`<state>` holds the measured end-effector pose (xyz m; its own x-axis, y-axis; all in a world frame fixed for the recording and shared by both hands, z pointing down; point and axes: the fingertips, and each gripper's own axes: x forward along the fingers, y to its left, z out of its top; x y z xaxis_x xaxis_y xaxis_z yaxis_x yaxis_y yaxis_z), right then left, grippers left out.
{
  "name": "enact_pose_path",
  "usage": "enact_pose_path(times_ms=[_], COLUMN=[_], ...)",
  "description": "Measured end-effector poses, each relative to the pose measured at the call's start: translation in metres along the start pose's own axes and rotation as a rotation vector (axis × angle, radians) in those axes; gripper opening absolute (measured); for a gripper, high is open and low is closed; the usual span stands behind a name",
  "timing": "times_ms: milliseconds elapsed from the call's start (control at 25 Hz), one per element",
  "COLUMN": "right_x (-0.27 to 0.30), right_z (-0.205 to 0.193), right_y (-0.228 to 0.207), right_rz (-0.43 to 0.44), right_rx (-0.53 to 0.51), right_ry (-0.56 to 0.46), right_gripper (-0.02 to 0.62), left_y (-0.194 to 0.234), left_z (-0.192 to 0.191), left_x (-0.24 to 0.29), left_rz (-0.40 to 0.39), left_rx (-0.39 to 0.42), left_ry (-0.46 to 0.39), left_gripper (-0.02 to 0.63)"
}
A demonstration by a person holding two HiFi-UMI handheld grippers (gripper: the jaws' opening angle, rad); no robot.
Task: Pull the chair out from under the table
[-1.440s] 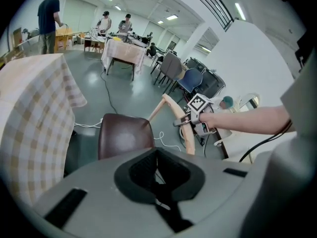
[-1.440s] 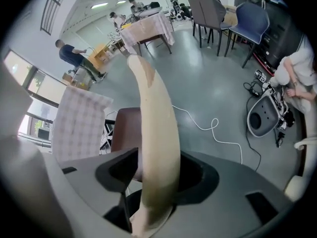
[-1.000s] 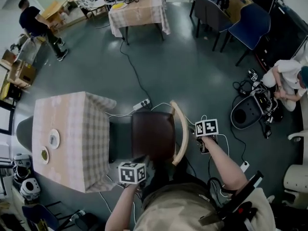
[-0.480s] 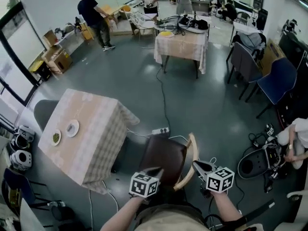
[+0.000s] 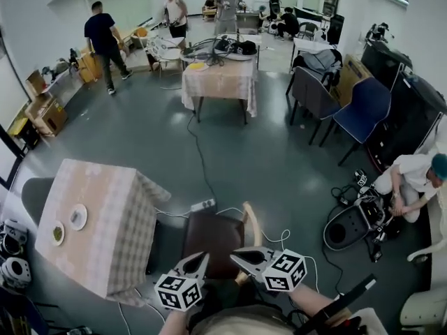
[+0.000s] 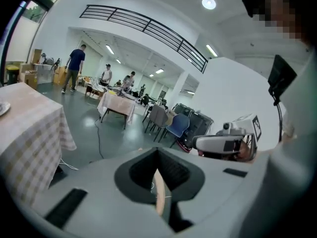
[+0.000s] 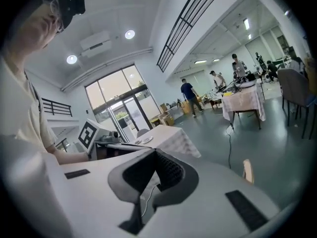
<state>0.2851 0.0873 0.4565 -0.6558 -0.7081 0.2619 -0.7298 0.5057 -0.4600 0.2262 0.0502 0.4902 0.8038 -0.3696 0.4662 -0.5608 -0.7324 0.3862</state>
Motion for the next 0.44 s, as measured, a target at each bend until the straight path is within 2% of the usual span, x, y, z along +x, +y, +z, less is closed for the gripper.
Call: enact_pose_path(times_ms=[200,440], right_x=[0.011,0.008], right_z=[0.016,0.017], right_y=[0.031,0.05], right_rz=[-0.015,-0.083], right_rx=[-0.043,-0.052], right_ry=[-0.019,-0.12], right_gripper=[0.009,0.009], left_y=[0.008,0.006], left_z=[0.01,0.005], left_x=[-0.017,-0.015], left_rz=[-0.05,-0.183], left_rx=[0.0,0.088], left_ry=[-0.006,0.012], left_gripper=[0.006,0.006])
